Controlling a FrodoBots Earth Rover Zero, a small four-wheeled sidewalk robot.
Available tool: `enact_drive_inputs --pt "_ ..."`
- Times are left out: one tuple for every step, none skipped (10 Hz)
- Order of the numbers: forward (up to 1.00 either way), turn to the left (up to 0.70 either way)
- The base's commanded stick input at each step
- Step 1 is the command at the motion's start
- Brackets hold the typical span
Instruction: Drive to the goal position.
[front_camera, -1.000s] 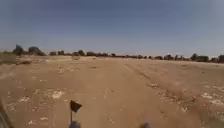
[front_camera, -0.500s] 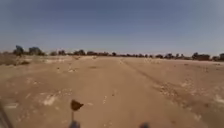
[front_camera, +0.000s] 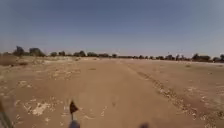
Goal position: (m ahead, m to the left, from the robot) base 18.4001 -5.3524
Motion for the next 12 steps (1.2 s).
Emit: enact_drive_inputs --pt "0.5 0.0" --pt "0.5 0.0" --pt "0.5 0.0" --pt "0.5 0.0" --pt "0.5 0.0" --pt "0.5 0.0" --pt "0.5 0.0" --pt "0.5 0.0" --pt "0.5 0.0" --pt "0.5 0.0" --pt "0.5 0.0" --pt "0.5 0.0"
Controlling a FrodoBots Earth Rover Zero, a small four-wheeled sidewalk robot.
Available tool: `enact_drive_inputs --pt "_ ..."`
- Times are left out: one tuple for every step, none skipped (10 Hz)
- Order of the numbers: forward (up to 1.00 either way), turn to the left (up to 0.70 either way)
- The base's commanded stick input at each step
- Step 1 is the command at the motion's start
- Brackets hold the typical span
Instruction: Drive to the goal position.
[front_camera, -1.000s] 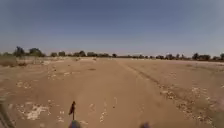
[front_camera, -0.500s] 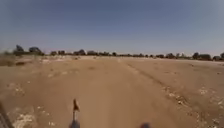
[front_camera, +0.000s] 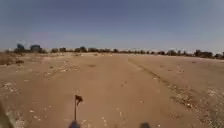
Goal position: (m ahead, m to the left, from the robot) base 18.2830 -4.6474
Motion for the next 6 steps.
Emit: enact_drive_inputs --pt "0.5 0.0" --pt "0.5 0.0" --pt "0.5 0.0" --pt "0.5 0.0" --pt "0.5 0.0" --pt "0.5 0.0"
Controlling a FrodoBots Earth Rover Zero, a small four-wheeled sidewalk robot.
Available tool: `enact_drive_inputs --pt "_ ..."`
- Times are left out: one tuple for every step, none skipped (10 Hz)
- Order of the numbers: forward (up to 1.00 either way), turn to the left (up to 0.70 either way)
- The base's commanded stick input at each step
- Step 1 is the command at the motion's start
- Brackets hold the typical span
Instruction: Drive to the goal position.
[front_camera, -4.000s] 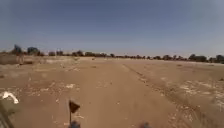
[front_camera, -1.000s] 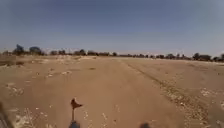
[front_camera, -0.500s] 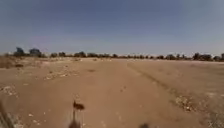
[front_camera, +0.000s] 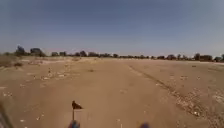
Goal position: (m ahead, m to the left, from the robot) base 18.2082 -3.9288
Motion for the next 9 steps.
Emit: enact_drive_inputs --pt "0.5 0.0" --pt "0.5 0.0" --pt "0.5 0.0" --pt "0.5 0.0" --pt "0.5 0.0" --pt "0.5 0.0" --pt "0.5 0.0" --pt "0.5 0.0" --pt "0.5 0.0"
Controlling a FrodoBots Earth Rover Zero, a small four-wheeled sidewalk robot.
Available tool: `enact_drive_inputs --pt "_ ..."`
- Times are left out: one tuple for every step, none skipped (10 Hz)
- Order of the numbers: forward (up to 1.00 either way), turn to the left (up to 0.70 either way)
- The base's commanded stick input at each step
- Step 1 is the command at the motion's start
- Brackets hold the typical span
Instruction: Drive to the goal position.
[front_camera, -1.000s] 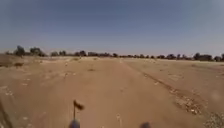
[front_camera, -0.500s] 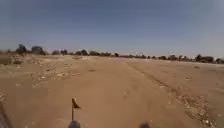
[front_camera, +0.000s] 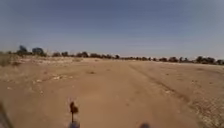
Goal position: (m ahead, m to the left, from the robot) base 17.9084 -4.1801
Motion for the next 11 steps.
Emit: enact_drive_inputs --pt "0.5 0.0" --pt "0.5 0.0" --pt "0.5 0.0" --pt "0.5 0.0" --pt "0.5 0.0" --pt "0.5 0.0" --pt "0.5 0.0" --pt "0.5 0.0" --pt "0.5 0.0" --pt "0.5 0.0" --pt "0.5 0.0"
